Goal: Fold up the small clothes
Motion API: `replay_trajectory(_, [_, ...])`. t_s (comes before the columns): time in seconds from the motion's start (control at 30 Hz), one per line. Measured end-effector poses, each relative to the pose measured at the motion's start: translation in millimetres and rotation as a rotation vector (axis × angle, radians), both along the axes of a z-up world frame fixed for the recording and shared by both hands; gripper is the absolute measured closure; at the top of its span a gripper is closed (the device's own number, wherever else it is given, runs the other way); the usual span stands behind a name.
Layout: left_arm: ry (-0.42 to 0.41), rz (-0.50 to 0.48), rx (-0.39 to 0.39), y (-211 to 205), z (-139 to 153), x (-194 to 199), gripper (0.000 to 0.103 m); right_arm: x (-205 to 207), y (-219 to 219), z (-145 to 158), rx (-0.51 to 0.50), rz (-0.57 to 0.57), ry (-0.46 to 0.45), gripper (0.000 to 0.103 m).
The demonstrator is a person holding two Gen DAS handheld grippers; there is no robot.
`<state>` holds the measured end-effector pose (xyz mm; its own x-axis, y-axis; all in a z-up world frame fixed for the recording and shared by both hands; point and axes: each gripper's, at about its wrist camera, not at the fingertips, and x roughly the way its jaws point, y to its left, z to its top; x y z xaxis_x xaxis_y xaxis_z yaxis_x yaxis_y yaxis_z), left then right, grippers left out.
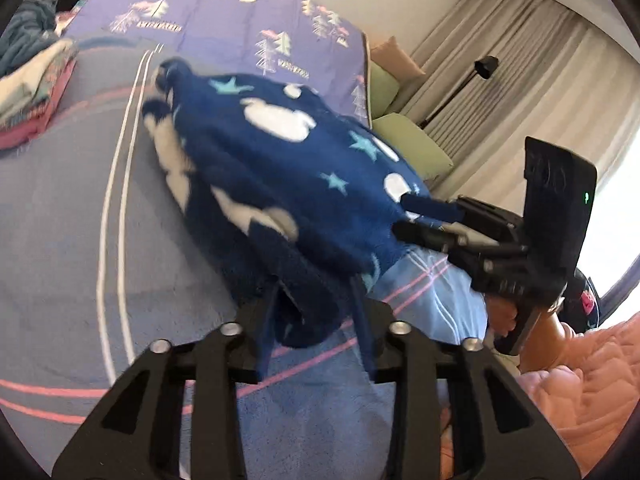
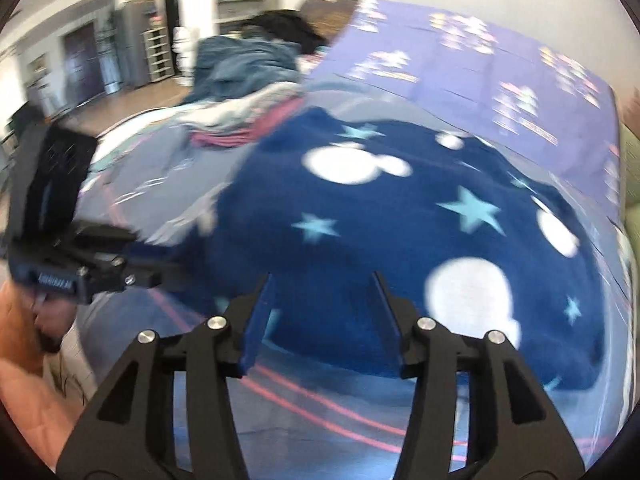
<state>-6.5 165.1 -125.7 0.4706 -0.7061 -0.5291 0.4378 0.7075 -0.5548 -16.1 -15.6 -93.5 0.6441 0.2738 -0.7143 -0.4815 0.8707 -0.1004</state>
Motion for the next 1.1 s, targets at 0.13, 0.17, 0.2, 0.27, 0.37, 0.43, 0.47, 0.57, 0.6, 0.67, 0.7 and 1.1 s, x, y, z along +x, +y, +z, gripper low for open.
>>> replay_trajectory(0.13, [-0.036,0.026,-0.002,-2.5,-2.9,-5.6,0.097,17.0,-14.4,-8.1,-0.008,-0.062,-0.006,0.04])
replay_trajectory(0.17, [-0.032,0.033,0.007,-0.1,-4.1,-11.5,0.097,22.3,-17.2,-12.8,-0.023,-0.074,-0.013,0.04])
replay_trajectory(0.2, [-0.028,0.038,0.02,5.6,-9.4,-19.5,0.097,30.4,-22.7,-16.8,-0.044,-0.102,-0.016,0.04])
replay_trajectory(0.27, [0.025,0.039,-0.006,16.5,-24.7,-28.5,0.097,40.3,-37.0,-24.1,-0.045,-0.155,-0.002,0.04])
replay_trajectory(0.37, [0.051,0.061,-0.078,22.4,-37.9,-35.3,0.097,45.2,-44.2,-25.7,-0.014,-0.159,0.018,0.041])
replay_trajectory(0.43, [0.022,0.062,-0.05,17.7,-31.6,-39.2,0.097,43.0,-36.2,-21.6,-0.05,-0.152,-0.017,0.04])
replay_trajectory(0.47, [0.012,0.058,-0.037,17.3,-28.7,-42.3,0.097,39.9,-32.6,-19.2,-0.058,-0.138,-0.031,0.04])
replay_trajectory(0.57, [-0.005,0.044,-0.023,19.8,-20.1,-46.4,0.096,28.2,-16.6,-11.7,-0.036,-0.038,-0.048,0.04])
replay_trajectory(0.6, [-0.014,0.042,-0.028,20.9,-16.0,-47.3,0.096,25.4,-9.0,-11.1,-0.03,-0.004,-0.05,0.041])
replay_trajectory(0.67, [-0.047,0.05,-0.039,28.2,-5.8,-48.4,0.096,23.5,6.0,-13.4,-0.039,0.045,-0.05,0.042])
replay_trajectory(0.7, [-0.08,0.07,-0.049,34.5,1.8,-47.3,0.093,24.2,13.0,-17.2,-0.044,0.063,-0.043,0.042])
replay_trajectory(1.1, [0.052,0.268,-0.103,70.6,-10.1,73.4,0.037,-1.6,41.3,-21.6,-0.099,0.164,-0.059,0.035])
